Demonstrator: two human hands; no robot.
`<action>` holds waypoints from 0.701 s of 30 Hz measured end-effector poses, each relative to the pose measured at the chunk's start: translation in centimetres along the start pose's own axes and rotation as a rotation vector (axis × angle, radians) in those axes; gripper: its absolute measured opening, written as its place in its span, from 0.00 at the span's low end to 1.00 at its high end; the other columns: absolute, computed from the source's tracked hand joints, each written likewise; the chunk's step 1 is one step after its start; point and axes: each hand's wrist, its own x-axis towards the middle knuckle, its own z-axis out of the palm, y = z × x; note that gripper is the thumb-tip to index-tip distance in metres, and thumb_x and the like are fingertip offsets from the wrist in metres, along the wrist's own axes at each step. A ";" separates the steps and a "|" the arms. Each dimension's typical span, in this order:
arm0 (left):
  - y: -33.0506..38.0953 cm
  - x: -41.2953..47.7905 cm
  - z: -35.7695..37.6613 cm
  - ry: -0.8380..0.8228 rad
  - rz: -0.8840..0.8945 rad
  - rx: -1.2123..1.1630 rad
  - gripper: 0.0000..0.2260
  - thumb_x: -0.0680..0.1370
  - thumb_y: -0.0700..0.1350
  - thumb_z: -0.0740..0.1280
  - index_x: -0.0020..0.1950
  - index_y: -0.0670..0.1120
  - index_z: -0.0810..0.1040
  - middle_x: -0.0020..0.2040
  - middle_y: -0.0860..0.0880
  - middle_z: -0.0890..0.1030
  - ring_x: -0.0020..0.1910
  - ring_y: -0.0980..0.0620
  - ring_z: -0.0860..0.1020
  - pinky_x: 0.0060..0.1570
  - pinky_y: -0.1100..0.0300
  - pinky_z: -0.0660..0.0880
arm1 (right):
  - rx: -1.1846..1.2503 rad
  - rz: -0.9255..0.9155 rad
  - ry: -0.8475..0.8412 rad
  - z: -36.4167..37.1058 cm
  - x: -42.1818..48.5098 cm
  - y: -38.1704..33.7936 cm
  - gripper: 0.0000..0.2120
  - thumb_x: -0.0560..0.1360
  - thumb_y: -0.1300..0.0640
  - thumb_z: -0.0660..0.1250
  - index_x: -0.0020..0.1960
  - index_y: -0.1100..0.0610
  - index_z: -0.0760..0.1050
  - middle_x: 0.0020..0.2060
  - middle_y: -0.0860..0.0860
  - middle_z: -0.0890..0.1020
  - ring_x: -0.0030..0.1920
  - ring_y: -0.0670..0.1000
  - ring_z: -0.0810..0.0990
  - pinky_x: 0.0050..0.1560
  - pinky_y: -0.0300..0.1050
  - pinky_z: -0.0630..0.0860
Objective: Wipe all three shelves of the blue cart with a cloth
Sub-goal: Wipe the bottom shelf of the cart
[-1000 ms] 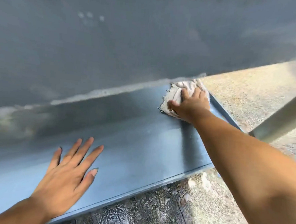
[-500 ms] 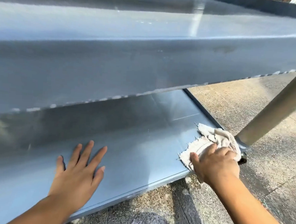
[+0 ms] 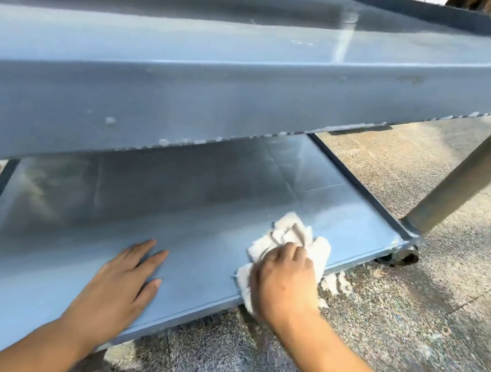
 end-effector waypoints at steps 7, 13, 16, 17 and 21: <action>-5.1 -4.8 -0.1 0.236 -0.255 -0.026 0.22 0.77 0.54 0.57 0.67 0.47 0.77 0.69 0.45 0.73 0.67 0.40 0.73 0.63 0.41 0.71 | 0.182 -0.586 0.085 -2.6 -4.4 -15.1 0.25 0.83 0.56 0.56 0.76 0.68 0.59 0.66 0.66 0.66 0.61 0.64 0.64 0.63 0.63 0.65; -5.5 -5.6 -0.1 0.302 -0.388 -0.144 0.21 0.76 0.51 0.57 0.64 0.44 0.78 0.68 0.43 0.73 0.66 0.40 0.70 0.66 0.41 0.69 | 0.262 -0.627 0.174 -3.2 -0.3 -17.0 0.25 0.84 0.49 0.55 0.77 0.58 0.63 0.73 0.62 0.63 0.69 0.62 0.61 0.68 0.58 0.64; -5.3 -5.6 -0.2 0.271 -0.385 -0.115 0.22 0.76 0.54 0.56 0.64 0.46 0.77 0.68 0.45 0.73 0.66 0.41 0.70 0.65 0.40 0.69 | 0.288 -0.523 0.131 -3.4 4.7 -15.2 0.31 0.83 0.41 0.53 0.81 0.55 0.55 0.80 0.61 0.55 0.78 0.61 0.52 0.75 0.57 0.57; -5.2 -5.7 -0.3 0.269 -0.384 -0.115 0.23 0.76 0.55 0.55 0.65 0.46 0.76 0.68 0.46 0.73 0.66 0.41 0.70 0.65 0.40 0.69 | 0.278 -0.478 0.109 -3.4 6.5 -14.0 0.32 0.82 0.39 0.51 0.82 0.53 0.53 0.81 0.60 0.52 0.80 0.60 0.47 0.78 0.56 0.53; -5.1 -5.8 -0.6 0.278 -0.379 -0.126 0.22 0.76 0.52 0.56 0.65 0.45 0.76 0.68 0.45 0.73 0.67 0.42 0.70 0.67 0.42 0.69 | 0.339 -0.177 0.118 -2.3 12.0 -5.7 0.33 0.82 0.38 0.48 0.82 0.52 0.48 0.80 0.62 0.51 0.81 0.62 0.42 0.80 0.54 0.46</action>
